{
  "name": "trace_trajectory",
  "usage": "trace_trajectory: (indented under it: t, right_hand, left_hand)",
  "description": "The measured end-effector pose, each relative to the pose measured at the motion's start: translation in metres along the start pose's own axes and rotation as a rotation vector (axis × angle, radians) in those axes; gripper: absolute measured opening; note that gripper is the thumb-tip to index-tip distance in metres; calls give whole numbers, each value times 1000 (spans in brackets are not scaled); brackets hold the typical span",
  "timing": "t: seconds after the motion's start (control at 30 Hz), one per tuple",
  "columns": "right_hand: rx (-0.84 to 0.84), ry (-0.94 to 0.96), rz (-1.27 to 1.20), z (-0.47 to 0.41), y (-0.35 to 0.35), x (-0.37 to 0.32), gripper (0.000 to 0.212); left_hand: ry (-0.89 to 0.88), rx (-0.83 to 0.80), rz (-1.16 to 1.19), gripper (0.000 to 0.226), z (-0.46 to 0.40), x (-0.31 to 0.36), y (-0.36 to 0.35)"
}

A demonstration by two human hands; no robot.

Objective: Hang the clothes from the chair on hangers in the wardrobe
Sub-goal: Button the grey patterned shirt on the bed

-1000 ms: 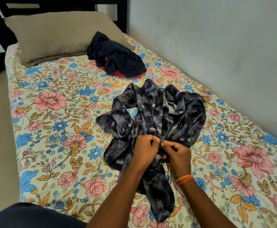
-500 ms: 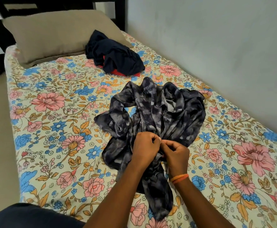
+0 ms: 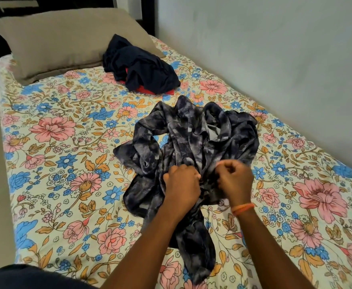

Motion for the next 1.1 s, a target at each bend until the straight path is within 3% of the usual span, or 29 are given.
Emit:
trace_trajectory:
  t: [0.07, 0.13, 0.17, 0.27, 0.37, 0.53, 0.63, 0.7, 0.77, 0.9, 1.0, 1.1]
  right_hand:
    - [32, 283, 287, -33, 0, -22, 24]
    - [-200, 424, 588, -72, -22, -28, 57]
    - [-307, 468, 762, -89, -32, -28, 61]
    - [-421, 553, 947, -126, -39, -28, 23]
    - [-326, 503, 818, -146, -20, -27, 20]
    - [-179, 342, 649, -137, 3, 0, 33]
    - [82, 302, 387, -98, 10, -3, 41]
    - [227, 275, 222, -71, 9, -7, 33]
    - [227, 215, 114, -57, -2, -2, 15]
    - [96, -77, 58, -56, -26, 14, 38]
    - [137, -110, 1, -60, -28, 23, 32]
    - [219, -239, -282, -58, -29, 40, 13]
  left_hand:
    - [-119, 31, -150, 21, 3, 7, -1]
    - [-243, 77, -222, 27, 5, 15, -2]
    - [-284, 77, -244, 35, 3, 18, -2]
    - [-289, -35, -293, 48, -2, 25, -4]
    - [-247, -94, -312, 34, -7, 21, -6]
    - [-244, -147, -230, 26, -8, 16, -2]
    - [-197, -161, -31, 25, -14, 14, 7]
    - [-135, -101, 55, 13, -24, 13, 11]
    - [-111, -37, -27, 13, -38, 19, 11]
    - [-55, -8, -60, 23, -58, 36, 0]
    - [10, -56, 4, 36, -73, 33, -10]
    - [110, -92, 141, 40, -81, 23, -13]
Point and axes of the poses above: each hand's wrist, its own z-axis away from the middle knuckle, its own y-axis out of the back of the hand, x = y × z, the point moved 5 cm from there along -z, towards the middle knuckle
